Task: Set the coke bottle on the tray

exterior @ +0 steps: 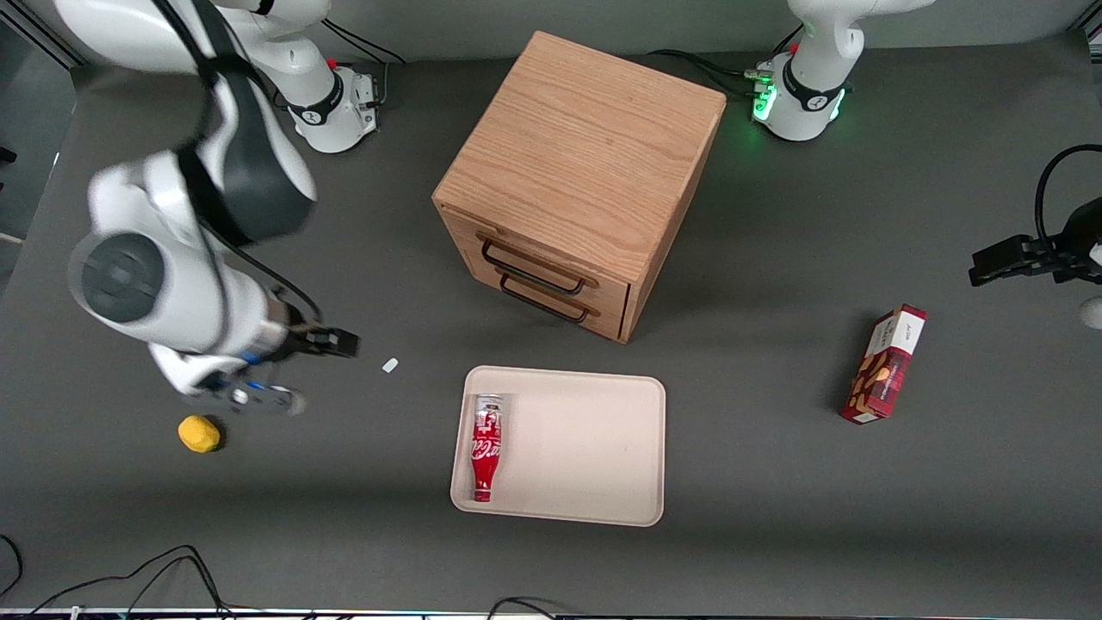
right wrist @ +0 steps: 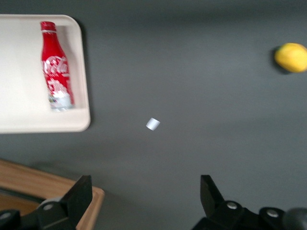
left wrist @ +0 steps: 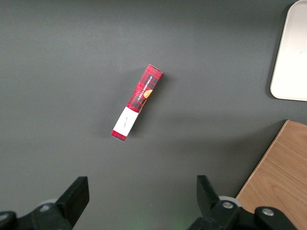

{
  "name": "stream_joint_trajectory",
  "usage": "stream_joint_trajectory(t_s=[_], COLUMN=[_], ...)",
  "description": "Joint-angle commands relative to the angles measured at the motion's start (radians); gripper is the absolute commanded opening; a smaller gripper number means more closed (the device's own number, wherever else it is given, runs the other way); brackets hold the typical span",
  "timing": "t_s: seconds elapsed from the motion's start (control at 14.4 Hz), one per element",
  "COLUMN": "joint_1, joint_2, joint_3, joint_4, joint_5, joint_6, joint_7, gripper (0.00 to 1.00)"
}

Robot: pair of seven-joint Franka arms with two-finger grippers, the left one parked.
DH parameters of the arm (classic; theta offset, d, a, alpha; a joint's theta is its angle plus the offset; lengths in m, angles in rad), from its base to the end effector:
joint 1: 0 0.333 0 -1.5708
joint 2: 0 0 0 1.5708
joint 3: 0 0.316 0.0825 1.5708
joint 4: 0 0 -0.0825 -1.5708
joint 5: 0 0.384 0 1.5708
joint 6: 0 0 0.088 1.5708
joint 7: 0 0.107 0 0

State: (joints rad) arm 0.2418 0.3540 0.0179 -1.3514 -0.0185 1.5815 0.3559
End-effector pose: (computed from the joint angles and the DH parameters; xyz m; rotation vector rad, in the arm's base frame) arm 0.6317 0.1639 0.5140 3.0839 -0.1475 -0.1767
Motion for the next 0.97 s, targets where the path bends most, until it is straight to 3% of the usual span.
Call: stream_joint_trajectory(t_s=[0.0, 0.35, 0.9], joint_1=[-0.080, -0.203, -0.205], joint_2=[-0.190, -0.245, -0.236], joint_3=[0.011, 0.010, -0.003], joint_4=[-0.184, -0.181, -0.167], joint_5=[-0.001, 0.014, 0.014], joint_6=[-0.017, -0.112, -0.144], joint_7=[-0.125, -0.285, -0.268], gripper=[1.00, 1.00, 1.00])
